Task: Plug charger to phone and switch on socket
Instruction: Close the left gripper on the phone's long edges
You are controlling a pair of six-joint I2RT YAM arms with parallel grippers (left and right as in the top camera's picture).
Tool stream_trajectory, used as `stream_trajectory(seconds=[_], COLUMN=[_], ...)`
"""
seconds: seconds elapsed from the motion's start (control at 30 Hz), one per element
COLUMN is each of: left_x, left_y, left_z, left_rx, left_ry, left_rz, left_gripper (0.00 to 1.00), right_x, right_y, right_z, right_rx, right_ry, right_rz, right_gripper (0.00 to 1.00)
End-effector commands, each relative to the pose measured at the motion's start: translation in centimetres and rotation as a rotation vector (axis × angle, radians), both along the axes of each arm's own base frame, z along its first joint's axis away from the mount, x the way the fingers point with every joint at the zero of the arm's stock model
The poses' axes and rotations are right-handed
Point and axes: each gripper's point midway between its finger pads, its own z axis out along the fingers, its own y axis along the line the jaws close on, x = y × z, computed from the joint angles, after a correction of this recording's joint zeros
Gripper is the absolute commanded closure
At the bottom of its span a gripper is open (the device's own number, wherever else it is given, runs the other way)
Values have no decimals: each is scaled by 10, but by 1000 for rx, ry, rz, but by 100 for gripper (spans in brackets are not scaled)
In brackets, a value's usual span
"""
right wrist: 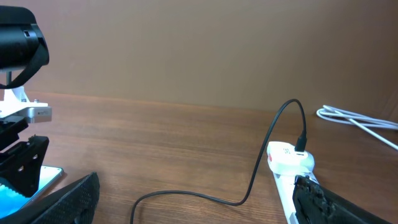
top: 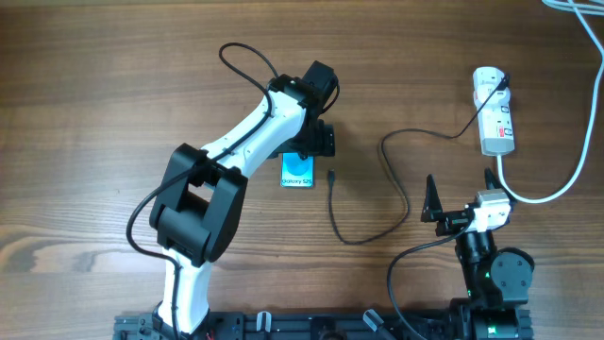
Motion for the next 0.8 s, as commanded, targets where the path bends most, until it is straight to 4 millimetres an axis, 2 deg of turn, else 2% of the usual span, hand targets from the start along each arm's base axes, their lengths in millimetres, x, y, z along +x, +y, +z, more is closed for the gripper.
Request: stream_trajectory(seconds=[0.0,0.4,0.77], left_x=[1,-3,-4], left_y=[5,16,15], left_z=[-7,-26,-48], left_rx=[19,27,29], left_ry=[-2,12,23], left_rz=[11,30,21], left_gripper=[0,0,0], right_x=[0,0,0], right_y=[-1,-1,-1], right_z=[2,2,2], right_rx=[4,4,4], right_ry=[-8,-8,-8], right_rz=[-10,-10,-10], right_gripper=[0,0,0])
